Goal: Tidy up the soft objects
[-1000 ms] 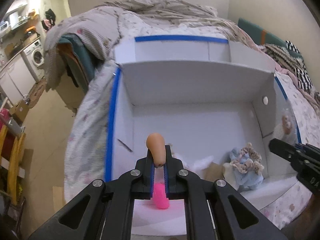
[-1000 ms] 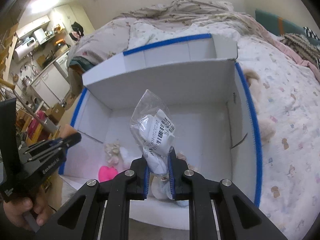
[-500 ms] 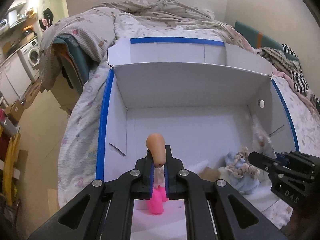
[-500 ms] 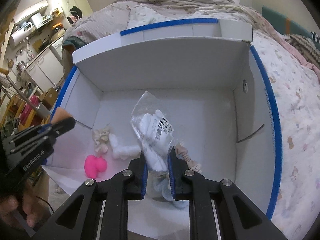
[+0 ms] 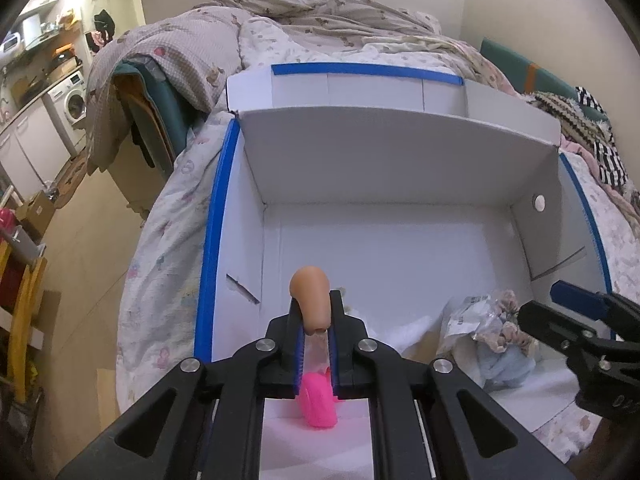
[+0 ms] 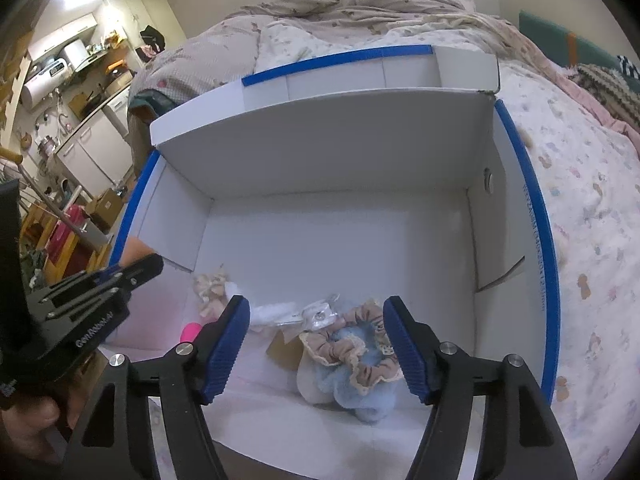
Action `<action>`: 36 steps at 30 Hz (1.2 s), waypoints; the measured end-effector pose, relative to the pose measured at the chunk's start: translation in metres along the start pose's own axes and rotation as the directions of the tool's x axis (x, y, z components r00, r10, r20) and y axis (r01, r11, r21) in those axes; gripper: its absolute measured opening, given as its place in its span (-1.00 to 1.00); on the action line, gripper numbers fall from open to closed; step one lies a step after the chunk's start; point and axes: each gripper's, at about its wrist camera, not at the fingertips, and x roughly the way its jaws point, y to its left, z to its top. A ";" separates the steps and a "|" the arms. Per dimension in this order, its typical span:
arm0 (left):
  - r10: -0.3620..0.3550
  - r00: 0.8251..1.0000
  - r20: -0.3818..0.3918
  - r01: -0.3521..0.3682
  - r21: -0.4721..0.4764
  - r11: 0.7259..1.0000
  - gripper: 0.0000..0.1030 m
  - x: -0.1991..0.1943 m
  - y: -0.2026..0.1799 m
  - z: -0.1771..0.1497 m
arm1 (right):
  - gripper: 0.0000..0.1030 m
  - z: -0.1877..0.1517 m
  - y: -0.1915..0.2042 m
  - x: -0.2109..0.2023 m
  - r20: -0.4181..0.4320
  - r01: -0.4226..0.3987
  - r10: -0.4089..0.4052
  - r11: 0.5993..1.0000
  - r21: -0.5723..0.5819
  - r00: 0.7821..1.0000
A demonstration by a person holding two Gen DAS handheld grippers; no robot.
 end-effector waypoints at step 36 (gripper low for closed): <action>0.029 0.993 0.112 -0.015 -0.127 0.992 0.52 -0.093 0.038 -0.041 | 1.00 -0.026 0.001 -0.053 0.125 0.032 -0.042 0.996 0.084 0.991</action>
